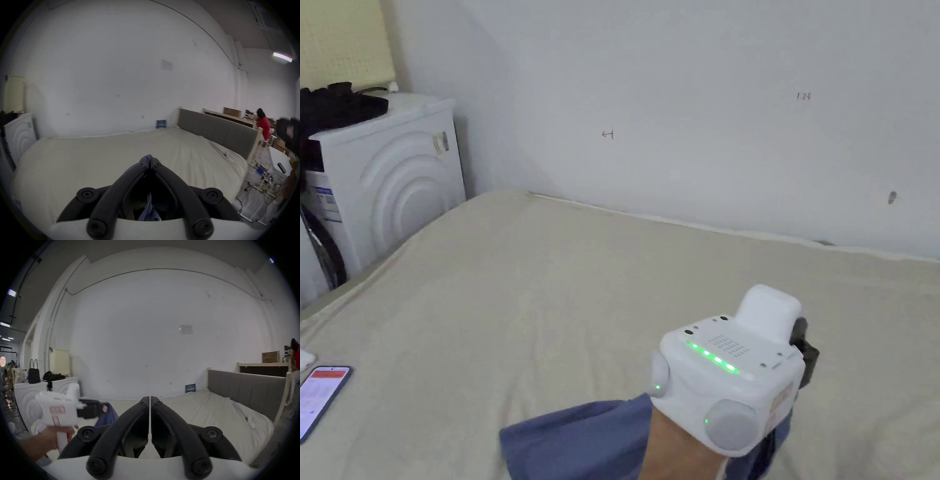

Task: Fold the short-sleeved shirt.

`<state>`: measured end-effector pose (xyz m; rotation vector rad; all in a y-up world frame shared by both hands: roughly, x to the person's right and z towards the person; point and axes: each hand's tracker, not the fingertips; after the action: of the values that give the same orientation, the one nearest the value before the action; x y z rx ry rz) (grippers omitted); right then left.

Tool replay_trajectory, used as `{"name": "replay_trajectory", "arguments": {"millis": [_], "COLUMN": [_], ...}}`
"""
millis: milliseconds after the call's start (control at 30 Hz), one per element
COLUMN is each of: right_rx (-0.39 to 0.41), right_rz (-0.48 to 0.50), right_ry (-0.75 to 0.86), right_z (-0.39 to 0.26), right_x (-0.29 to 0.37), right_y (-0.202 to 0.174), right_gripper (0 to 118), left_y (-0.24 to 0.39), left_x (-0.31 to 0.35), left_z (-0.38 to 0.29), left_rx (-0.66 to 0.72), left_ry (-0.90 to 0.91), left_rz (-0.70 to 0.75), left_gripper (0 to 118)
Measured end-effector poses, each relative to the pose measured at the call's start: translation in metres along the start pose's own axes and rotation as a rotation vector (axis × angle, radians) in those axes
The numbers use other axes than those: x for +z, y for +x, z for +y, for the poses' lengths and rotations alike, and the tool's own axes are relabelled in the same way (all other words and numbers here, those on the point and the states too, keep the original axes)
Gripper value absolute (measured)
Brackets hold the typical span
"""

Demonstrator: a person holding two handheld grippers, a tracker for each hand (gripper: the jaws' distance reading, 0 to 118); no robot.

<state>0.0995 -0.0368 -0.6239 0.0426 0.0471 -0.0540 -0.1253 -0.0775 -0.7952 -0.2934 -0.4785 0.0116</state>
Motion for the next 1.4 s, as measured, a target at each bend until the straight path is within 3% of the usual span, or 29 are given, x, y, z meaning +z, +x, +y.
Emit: {"name": "replay_trajectory", "arguments": {"millis": [133,267,533,567,600,633,667,700,733,800,933,1067,1233,1267,1300,1333,1367,1400], "right_rx": [0.106,0.019,0.063,0.062,0.058,0.049,0.041,0.032,0.027,0.025,0.019,0.069,0.036,0.028,0.022,0.02,0.02,0.015], "right_rz": [-0.001,0.049,0.027,0.025,0.024,0.025,0.027,0.03,0.026,0.028,0.047,0.022,0.047,0.047,0.046,0.046,0.047,0.048], "right_ry": [-0.158,-0.21,-0.238,-0.235,-0.228,-0.22,-0.213,-0.205,-0.188,-0.15,-0.102,-0.053,-0.04,-0.042,-0.04,-0.03,-0.025,-0.023], "right_z": [-0.004,-0.018,-0.033,-0.033,-0.032,-0.032,-0.031,-0.028,-0.024,-0.016,0.002,0.017,0.027,0.027,0.027,0.026,0.025,0.025], "right_x": [-0.004,-0.003,-0.003,-0.003,-0.003,-0.002,-0.002,-0.001,0.002,0.007,0.015,0.027,0.044,0.047,0.052,0.057,0.06,0.063], "right_y": [0.019,0.035,0.039,0.038,0.038,0.038,0.037,0.035,0.032,0.029,0.017,0.003,-0.006,-0.008,-0.01,-0.012,-0.013,-0.015], "right_gripper": [3,3,3,3,3,3,3,3,3,3,3,3,3,3,3,3,3,3], "left_y": [0.064,0.118,0.131,0.128,0.126,0.123,0.119,0.114,0.112,0.101,0.06,0.028,0.005,0.004,0.003,0.001,0.003,0.001], "left_x": [-0.058,-0.1,-0.111,-0.109,-0.104,-0.1,-0.097,-0.089,-0.074,-0.044,0.064,0.152,0.238,0.251,0.265,0.274,0.28,0.289], "left_z": [-0.036,-0.088,-0.15,-0.149,-0.146,-0.14,-0.134,-0.125,-0.113,-0.087,-0.027,-0.007,-0.025,-0.031,-0.038,-0.046,-0.053,-0.065], "left_rx": [0.013,-0.064,-0.055,-0.053,-0.049,-0.041,-0.04,-0.04,0.012,-0.04,0.021,0.043,0.036,0.033,0.029,0.047,0.039,0.066], "left_ry": [-0.128,-0.275,-0.363,-0.355,-0.348,-0.339,-0.336,-0.322,-0.201,-0.146,0.096,0.182,0.211,0.211,0.216,0.215,0.237,0.237], "left_rz": [-0.058,-0.142,-0.132,-0.13,-0.137,-0.135,-0.137,-0.145,-0.147,-0.044,0.149,0.318,0.525,0.561,0.572,0.606,0.647,0.647], "left_gripper": [0,0,0,5,20,59,114,118,116,117,117,116,114,103,71,15,0,0]}}
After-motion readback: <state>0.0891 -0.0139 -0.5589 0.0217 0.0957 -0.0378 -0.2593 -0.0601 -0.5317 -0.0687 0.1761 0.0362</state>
